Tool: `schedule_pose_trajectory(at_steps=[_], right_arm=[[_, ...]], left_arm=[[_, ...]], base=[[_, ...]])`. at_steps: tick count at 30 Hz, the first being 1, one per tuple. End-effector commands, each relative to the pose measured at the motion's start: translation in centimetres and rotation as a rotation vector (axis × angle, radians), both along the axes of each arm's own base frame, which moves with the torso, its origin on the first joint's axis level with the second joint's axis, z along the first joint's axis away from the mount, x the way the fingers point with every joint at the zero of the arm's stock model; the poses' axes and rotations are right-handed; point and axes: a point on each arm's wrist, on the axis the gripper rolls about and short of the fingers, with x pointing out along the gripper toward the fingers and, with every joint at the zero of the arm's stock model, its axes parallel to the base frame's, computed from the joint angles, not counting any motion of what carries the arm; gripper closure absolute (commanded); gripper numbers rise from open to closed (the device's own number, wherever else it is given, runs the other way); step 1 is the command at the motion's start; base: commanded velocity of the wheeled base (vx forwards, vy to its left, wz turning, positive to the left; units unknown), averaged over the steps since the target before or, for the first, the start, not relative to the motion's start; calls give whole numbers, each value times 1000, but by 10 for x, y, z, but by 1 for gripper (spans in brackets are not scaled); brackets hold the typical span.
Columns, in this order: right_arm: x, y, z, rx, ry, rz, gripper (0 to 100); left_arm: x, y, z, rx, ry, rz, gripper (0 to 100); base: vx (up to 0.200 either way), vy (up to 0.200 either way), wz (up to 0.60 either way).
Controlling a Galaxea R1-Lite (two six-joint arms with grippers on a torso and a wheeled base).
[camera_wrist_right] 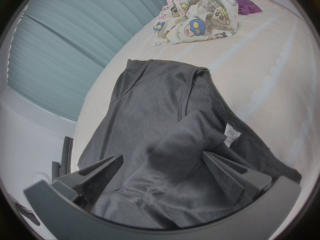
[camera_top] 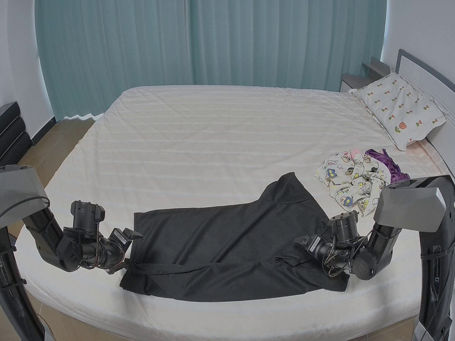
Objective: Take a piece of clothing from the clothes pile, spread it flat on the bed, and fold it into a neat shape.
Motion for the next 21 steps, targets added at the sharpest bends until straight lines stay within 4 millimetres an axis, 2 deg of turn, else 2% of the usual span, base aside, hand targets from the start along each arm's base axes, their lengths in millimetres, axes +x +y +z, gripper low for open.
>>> schedule_pose_trajectory(at_steps=[1,4,9,19,20,21], right_arm=[[-2,0,4,2,-3,0,0],[-5,-2,14,7,-18,2,0],[-9,-4,11,-2,0,-1,0],[-7,-4,-9,-69,26,16,0],[-6,-4,-9,-69,21,15,100],[-4,-3,-9,-68,15,10,100]], left_arm=[[0,0,-1,0,2,1,0],[0,0,-1,-1,2,0,0],[0,0,-1,-1,2,0,0],[0,0,-1,-1,2,0,0],[0,0,0,-1,0,0,0],[0,0,-1,-1,2,0,0]], base=[[0,0,0],[0,0,0],[0,0,0],[0,0,0],[0,0,0],[0,0,0]])
